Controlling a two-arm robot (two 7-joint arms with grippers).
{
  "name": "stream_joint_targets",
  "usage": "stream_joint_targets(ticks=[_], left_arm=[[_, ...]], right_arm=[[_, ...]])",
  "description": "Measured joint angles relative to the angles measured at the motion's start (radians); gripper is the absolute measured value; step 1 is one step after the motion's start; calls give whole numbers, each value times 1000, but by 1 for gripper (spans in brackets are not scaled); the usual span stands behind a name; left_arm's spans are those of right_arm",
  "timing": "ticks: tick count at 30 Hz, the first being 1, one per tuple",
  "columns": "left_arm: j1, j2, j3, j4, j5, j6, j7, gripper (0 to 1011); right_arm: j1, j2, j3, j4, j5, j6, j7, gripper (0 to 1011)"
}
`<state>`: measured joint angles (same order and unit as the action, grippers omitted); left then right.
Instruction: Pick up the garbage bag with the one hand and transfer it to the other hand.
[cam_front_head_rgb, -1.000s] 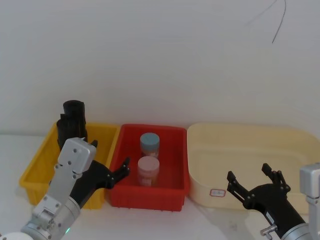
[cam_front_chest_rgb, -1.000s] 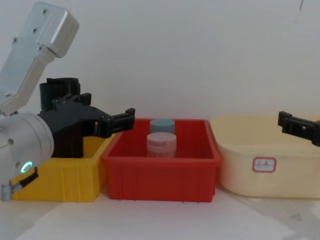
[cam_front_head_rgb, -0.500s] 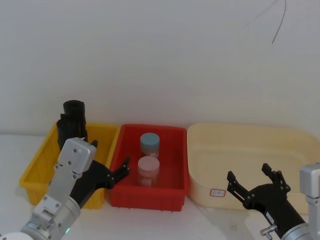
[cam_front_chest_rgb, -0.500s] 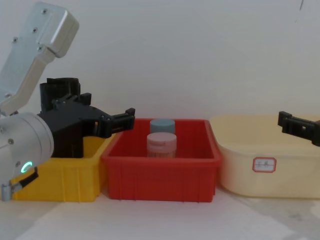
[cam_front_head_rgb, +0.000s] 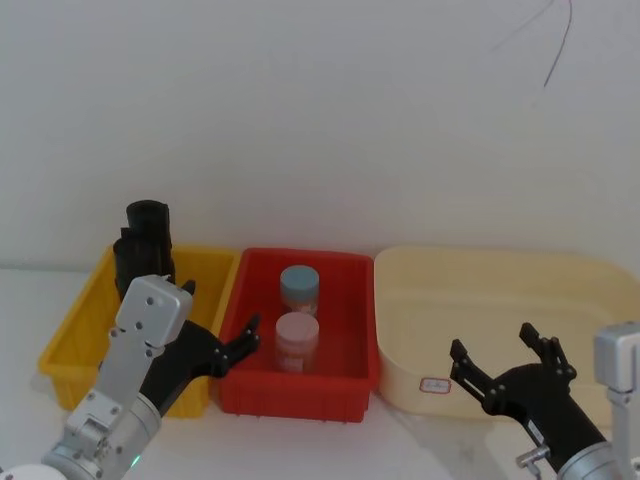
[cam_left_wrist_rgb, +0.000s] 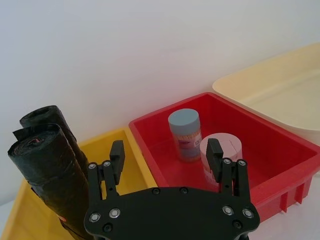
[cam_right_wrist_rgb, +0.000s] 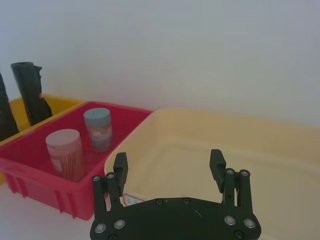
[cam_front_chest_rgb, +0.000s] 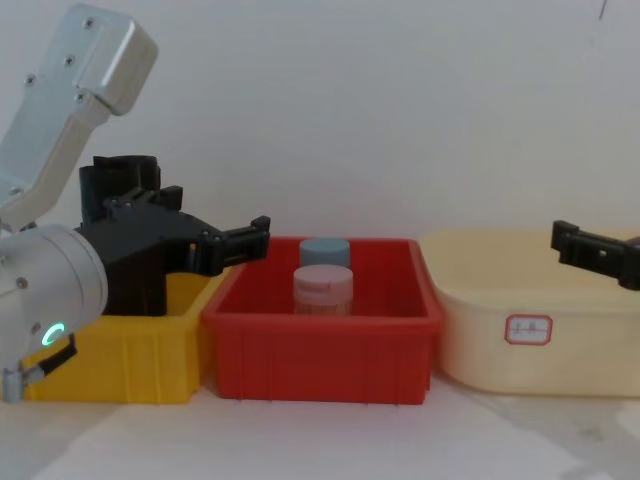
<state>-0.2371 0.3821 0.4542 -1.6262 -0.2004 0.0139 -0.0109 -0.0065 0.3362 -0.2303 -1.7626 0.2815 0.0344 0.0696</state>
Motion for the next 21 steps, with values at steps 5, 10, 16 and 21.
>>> stream_joint_targets(ticks=[5, 10, 16, 21], left_arm=[[0, 0, 0, 0, 0, 0, 0, 1001], [0, 0, 0, 0, 0, 0, 0, 1000], [0, 0, 0, 0, 0, 0, 0, 1001], [0, 0, 0, 0, 0, 0, 0, 1001]], right_arm=[[23, 0, -15, 7, -19, 4, 9, 1001], [74, 1, -51, 16, -52, 32, 37, 1001], [134, 1, -88, 25, -75, 74, 75, 1001], [199, -1, -120, 42, -83, 127, 128, 1001]])
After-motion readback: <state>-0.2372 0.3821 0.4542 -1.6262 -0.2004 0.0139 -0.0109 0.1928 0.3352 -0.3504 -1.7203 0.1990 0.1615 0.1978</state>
